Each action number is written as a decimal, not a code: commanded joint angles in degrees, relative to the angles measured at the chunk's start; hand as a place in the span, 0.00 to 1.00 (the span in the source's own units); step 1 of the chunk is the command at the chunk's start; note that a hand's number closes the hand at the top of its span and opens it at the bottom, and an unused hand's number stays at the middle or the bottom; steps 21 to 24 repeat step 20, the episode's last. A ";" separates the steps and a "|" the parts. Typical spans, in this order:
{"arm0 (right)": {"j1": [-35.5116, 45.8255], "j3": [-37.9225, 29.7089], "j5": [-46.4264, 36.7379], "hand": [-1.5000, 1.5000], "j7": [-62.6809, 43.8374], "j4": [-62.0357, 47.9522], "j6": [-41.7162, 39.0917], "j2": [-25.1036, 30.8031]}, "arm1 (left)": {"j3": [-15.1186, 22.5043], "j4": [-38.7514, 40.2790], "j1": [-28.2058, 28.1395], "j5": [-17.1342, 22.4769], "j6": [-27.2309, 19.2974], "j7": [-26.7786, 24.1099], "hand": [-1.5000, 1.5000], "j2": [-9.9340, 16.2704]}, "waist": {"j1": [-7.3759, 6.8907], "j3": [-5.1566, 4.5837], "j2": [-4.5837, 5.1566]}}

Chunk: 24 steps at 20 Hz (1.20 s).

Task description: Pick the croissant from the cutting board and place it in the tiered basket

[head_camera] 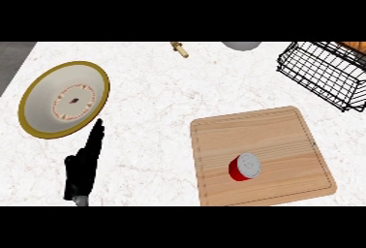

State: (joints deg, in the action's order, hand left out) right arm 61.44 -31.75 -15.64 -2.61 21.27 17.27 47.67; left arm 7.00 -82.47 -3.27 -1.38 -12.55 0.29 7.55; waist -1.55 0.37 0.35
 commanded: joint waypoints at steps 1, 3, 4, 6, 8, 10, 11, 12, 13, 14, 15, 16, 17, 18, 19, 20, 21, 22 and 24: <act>-2.28 -2.44 0.55 0.00 -0.50 -0.58 3.26 6.57 | -0.89 3.39 2.06 -0.80 -1.14 2.28 0.50 -0.13 | 1.23 -0.29 0.24; -3.76 -4.08 2.01 0.00 -2.93 0.02 2.48 9.74 | -0.12 0.62 -2.55 0.18 -0.48 2.45 0.50 -0.46 | 1.57 -0.32 -0.30; -6.78 -5.15 3.03 0.00 -1.43 0.84 3.03 9.68 | -1.52 -0.87 -2.45 1.03 0.68 3.05 0.50 1.45 | 1.97 -0.32 -0.50; -8.15 -6.69 4.85 0.00 -3.86 0.88 0.43 12.19 | -2.18 3.65 -2.15 1.40 1.58 -0.63 0.50 1.04 | 2.35 -0.40 -0.48; -12.65 -9.49 7.45 0.00 -2.19 0.92 -3.78 16.15 | -2.67 1.25 -1.70 1.63 0.89 1.99 0.50 1.13 | 2.69 -0.34 -0.56; -16.98 -12.28 10.26 0.00 -0.89 0.41 -8.87 19.11 | -2.19 1.90 -1.45 0.32 -0.18 1.86 0.50 0.66 | 3.01 -0.31 -0.56; -19.42 -13.60 10.82 0.00 1.13 -1.23 -10.77 21.70 | -0.12 -0.50 -3.39 -0.39 -0.61 2.66 0.50 -0.53 | 2.71 -0.23 -0.45; -21.28 -15.13 12.12 0.00 0.33 -1.36 -14.29 24.83 | -2.11 0.07 -6.46 1.52 0.60 -0.67 0.50 0.53 | 3.59 -0.27 -0.78; -23.88 -16.19 13.04 0.00 2.10 -2.59 -16.92 25.74 | -2.40 0.06 -3.09 1.04 -0.02 1.38 0.50 0.46 | 3.32 -0.23 -0.54; -26.57 -17.37 13.89 0.00 3.71 -2.95 -18.04 26.22 | -1.60 2.47 -4.13 0.04 -0.87 -0.85 0.50 -0.83 | 3.67 -0.26 -0.56; -29.68 -19.40 15.42 0.00 5.65 -5.21 -21.27 26.85 | -2.48 1.40 -6.37 1.01 0.33 -2.56 0.50 0.36 | 3.76 -0.19 -0.60; -30.76 -19.67 15.88 0.00 3.88 -4.55 -23.67 29.28 | -3.79 3.54 -2.91 1.78 0.83 -0.86 0.50 0.78 | 4.29 -0.30 -0.66; -33.52 -20.97 16.99 0.00 4.80 -5.20 -24.96 29.59 | -1.37 -0.61 -4.02 0.00 -0.98 2.29 0.50 -0.50 | 3.78 -0.27 -0.73; -36.00 -23.23 18.78 0.00 6.49 -6.75 -28.68 30.91 | -3.11 0.08 -4.87 1.26 0.17 0.73 0.50 0.84 | 4.38 -0.23 -0.83; -36.84 -23.27 18.98 0.00 8.10 -7.59 -29.00 30.28 | -0.75 -1.05 -2.42 -1.24 -1.70 3.61 0.50 -0.66 | 3.06 -0.19 -0.48; -39.37 -24.61 20.10 0.00 8.96 -8.26 -30.77 31.28 | -1.48 1.28 -3.87 -0.58 -0.71 -0.81 0.50 -0.67 | 3.14 -0.24 -0.50; -39.37 -24.61 20.10 0.00 8.96 -8.26 -30.77 31.28 | -1.48 1.28 -3.87 -0.58 -0.71 -0.81 0.50 -0.67 | 3.14 -0.24 -0.50; -39.37 -24.61 20.10 0.00 8.96 -8.26 -30.77 31.28 | -1.48 1.28 -3.87 -0.58 -0.71 -0.81 0.50 -0.67 | 3.14 -0.24 -0.50; -39.37 -24.61 20.10 0.00 8.96 -8.26 -30.77 31.28 | -1.48 1.28 -3.87 -0.58 -0.71 -0.81 0.50 -0.67 | 3.14 -0.24 -0.50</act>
